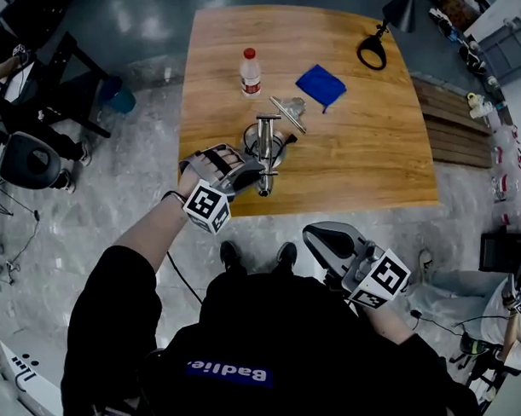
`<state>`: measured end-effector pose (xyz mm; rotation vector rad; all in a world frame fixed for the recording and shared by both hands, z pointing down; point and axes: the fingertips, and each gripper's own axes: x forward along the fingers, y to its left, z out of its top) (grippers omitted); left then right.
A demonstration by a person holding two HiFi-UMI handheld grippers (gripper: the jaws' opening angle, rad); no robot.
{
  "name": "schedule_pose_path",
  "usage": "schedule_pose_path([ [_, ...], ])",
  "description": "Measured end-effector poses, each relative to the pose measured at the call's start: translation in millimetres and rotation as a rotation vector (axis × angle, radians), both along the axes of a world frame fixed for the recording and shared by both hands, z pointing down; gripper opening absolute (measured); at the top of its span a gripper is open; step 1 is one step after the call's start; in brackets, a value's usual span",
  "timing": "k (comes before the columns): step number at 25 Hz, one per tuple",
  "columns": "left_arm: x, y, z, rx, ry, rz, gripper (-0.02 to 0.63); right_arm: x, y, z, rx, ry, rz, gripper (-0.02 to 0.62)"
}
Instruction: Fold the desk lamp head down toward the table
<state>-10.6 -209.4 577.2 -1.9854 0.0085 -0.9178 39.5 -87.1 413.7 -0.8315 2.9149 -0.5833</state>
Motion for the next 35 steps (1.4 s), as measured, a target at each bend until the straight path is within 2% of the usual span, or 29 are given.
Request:
schedule_pose_path([
  [2, -2.1, 8.3, -21.7, -0.014, 0.051, -0.059, 0.109, 1.9, 2.1, -2.1, 0.009, -0.019, -0.027, 0.005],
  [4, -9.0, 18.9, -47.1, -0.062, 0.148, -0.196, 0.109, 4.3, 5.2, 0.4, 0.009, -0.045, -0.064, 0.005],
  [6, -21.7, 34.7, -70.8, -0.162, 0.300, -0.392, 0.109, 5.4, 8.5, 6.6, -0.003, -0.070, -0.107, 0.005],
  [8, -38.5, 54.0, -89.3, -0.287, 0.484, -0.584, 0.109, 3.3, 12.1, 11.3, -0.011, -0.085, -0.150, 0.005],
  [9, -46.5, 64.7, -96.9, -0.350, 0.577, -0.657, 0.109, 1.0, 15.0, 11.5, -0.008, -0.088, -0.168, 0.005],
  [11, -57.1, 89.3, -112.4, -0.463, 0.738, -0.735, 0.109, -5.1, 25.7, 6.9, 0.008, -0.085, -0.189, 0.005],
  [15, -66.2, 142.6, -140.0, -0.636, 0.940, -0.743, 0.078, -20.5, 59.6, -7.2, 0.047, -0.065, -0.172, 0.005],
  [18, -66.0, 172.5, -155.4, -0.741, 1.028, -0.704, 0.013, -30.2, 86.3, -11.0, 0.047, -0.035, -0.127, 0.005],
  [19, -67.1, 182.0, -159.9, -0.770, 1.044, -0.685, 0.009, -35.0, 95.4, -11.9, 0.046, -0.025, -0.110, 0.005],
  [22, -73.4, 210.9, -170.0, -0.839, 1.072, -0.625, 0.009, -51.8, 119.2, -15.7, 0.059, 0.001, -0.066, 0.005],
  [25, -72.9, 236.8, -175.1, -0.896, 1.065, -0.599, 0.009, -63.2, 141.8, -26.2, 0.081, 0.002, -0.056, 0.005],
  [29, -54.1, 260.7, -205.4, -0.906, 1.049, -0.550, 0.009, -57.2, 163.9, -52.2, 0.157, -0.001, -0.087, 0.005],
  [35, -20.6, 289.2, -222.0, -0.931, 1.072, -0.581, 0.009, -37.0, 185.9, -72.4, 0.250, 0.021, -0.152, 0.005],
])
